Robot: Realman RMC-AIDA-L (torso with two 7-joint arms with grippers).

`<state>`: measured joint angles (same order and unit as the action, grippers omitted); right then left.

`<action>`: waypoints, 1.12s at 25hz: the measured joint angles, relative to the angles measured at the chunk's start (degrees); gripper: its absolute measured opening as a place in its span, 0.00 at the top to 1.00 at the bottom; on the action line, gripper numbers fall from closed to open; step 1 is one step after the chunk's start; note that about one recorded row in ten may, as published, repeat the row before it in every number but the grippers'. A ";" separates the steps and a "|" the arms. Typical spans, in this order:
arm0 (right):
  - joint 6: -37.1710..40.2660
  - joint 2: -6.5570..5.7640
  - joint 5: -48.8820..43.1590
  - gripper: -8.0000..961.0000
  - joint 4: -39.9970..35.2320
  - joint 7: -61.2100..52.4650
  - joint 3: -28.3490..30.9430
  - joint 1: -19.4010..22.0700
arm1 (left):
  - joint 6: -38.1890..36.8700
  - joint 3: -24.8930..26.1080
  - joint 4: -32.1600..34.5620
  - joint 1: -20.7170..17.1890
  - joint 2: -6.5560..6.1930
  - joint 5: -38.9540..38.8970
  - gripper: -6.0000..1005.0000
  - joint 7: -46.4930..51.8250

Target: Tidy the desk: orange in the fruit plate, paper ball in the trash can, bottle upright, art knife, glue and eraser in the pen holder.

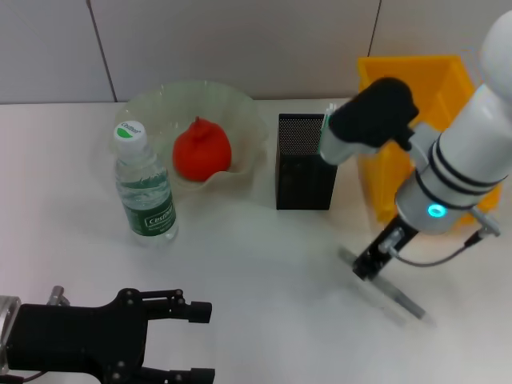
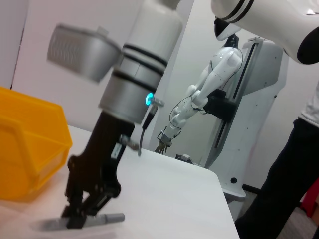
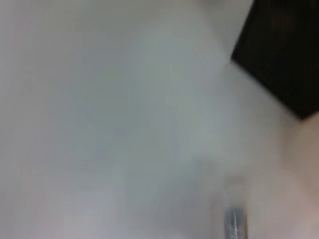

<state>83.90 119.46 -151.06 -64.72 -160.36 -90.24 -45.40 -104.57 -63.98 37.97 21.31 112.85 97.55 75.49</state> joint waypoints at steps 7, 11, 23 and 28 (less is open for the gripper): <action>0.90 -0.13 0.51 0.85 -19.52 1.24 2.88 6.29 | -0.03 0.02 0.00 -0.13 0.01 -0.27 0.18 0.00; -4.69 0.05 1.19 0.85 -28.20 3.14 4.38 9.35 | -0.05 0.79 0.00 -0.12 0.01 -0.07 0.18 -0.02; -28.38 -0.03 5.30 0.86 -21.97 10.45 3.05 11.97 | -0.10 0.79 0.00 -0.05 0.26 0.01 0.18 0.00; -35.66 -0.09 7.10 0.86 -15.86 13.16 0.97 11.37 | -0.47 1.30 0.00 -0.12 0.27 -0.13 0.18 0.04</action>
<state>48.24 119.37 -143.96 -80.58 -147.19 -89.27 -34.03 -105.03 -62.68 37.97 21.19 113.12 97.42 75.53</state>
